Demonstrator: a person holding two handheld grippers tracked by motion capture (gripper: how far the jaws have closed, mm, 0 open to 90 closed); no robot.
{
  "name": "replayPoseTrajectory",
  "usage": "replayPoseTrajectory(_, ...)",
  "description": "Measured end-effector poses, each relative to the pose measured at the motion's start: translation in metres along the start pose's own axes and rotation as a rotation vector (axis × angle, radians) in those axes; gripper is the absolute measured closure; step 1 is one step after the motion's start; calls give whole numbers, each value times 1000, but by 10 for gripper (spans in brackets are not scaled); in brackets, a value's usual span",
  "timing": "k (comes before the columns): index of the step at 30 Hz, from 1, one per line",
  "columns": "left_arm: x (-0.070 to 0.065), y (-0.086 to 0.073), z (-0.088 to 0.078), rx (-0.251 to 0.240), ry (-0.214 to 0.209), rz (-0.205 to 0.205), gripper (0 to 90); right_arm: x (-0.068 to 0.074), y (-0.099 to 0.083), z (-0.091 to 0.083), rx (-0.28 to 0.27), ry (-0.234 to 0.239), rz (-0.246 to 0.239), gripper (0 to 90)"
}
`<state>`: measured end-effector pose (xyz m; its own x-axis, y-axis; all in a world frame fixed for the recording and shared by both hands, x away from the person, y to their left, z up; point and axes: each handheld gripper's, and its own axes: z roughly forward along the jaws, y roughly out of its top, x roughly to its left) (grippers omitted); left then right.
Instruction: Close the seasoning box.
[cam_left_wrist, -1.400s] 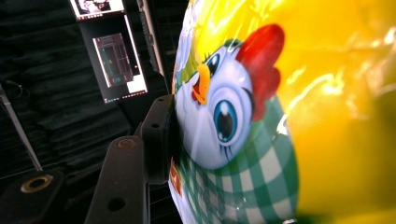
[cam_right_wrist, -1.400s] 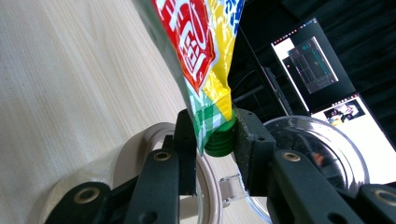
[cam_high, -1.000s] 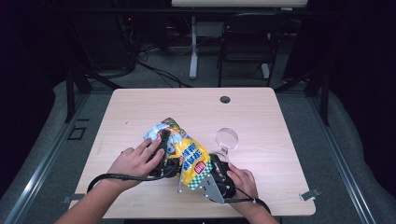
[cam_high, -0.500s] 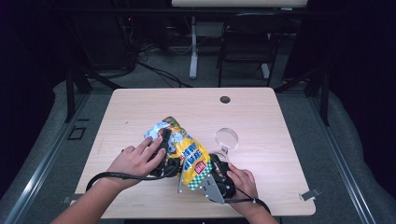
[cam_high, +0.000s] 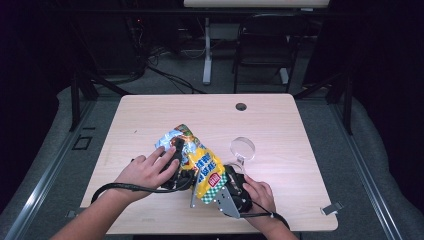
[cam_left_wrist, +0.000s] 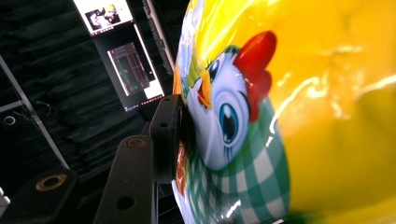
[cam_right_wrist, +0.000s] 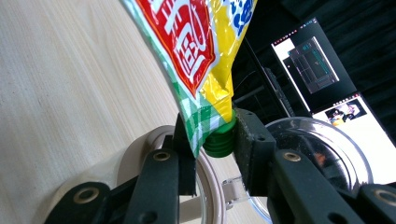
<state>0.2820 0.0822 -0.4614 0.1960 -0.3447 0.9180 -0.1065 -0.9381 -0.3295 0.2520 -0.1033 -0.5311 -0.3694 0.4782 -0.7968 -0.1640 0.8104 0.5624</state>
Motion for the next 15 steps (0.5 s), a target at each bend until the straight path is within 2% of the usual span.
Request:
replayPoseTrajectory(10,4,2,-1,-2,14,37,604,1,-1,1,-16,-2,25,710)
replayPoseTrajectory(15,4,2,-1,-1,12,45,605,1,0,0,-1,-3,15,710)
